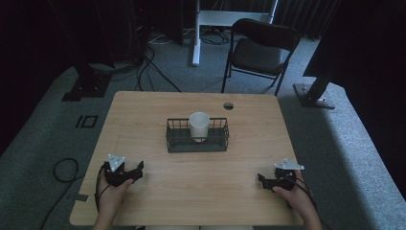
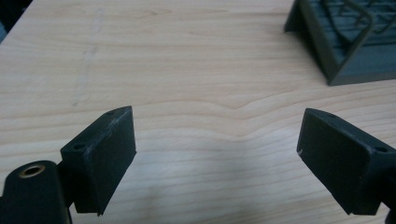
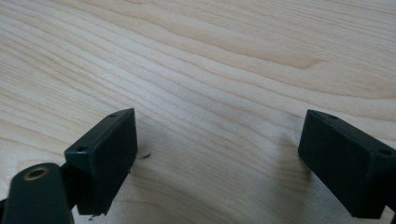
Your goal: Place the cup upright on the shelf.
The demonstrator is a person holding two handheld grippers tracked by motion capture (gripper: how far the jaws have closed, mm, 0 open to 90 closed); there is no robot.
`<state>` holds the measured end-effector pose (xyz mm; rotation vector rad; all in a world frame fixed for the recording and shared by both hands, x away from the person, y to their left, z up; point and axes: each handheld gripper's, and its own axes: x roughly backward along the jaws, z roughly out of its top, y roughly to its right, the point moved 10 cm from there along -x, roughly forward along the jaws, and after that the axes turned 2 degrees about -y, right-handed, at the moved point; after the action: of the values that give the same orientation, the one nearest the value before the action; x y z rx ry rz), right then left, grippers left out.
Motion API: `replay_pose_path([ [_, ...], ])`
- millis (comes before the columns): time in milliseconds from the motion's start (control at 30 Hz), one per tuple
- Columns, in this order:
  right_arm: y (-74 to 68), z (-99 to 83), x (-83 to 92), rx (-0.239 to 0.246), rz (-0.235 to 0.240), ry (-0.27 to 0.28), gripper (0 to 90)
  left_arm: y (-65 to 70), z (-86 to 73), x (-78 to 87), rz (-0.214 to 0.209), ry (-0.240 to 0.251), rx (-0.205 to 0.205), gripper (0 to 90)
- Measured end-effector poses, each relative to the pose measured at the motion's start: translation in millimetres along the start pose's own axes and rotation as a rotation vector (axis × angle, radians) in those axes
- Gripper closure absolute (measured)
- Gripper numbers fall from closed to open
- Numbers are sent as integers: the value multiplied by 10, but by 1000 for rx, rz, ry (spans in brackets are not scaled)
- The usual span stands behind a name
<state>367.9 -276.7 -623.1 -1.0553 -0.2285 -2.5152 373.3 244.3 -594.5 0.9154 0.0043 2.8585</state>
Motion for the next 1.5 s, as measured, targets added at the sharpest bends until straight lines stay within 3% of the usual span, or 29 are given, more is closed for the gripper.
replay_pose_path([
  [167,0,0,0,0,0,0,114,-186,-54,19,65,-26,24,123],
  [267,0,0,0,0,0,0,113,-284,-125,21,88,-61,43,123],
  [400,0,0,0,0,0,0,114,-381,-155,32,115,-67,71,123],
  [533,0,0,0,0,0,0,114,-464,-197,42,140,-90,69,123],
  [800,0,0,0,0,0,0,113,-516,-295,50,139,-166,71,123],
  [933,0,0,0,0,0,0,114,-482,-323,38,120,-194,55,123],
  [1067,0,0,0,0,0,0,113,-468,-324,29,113,-199,36,115],
  [1500,0,0,0,0,0,0,113,-473,-324,27,116,-198,40,106],
])
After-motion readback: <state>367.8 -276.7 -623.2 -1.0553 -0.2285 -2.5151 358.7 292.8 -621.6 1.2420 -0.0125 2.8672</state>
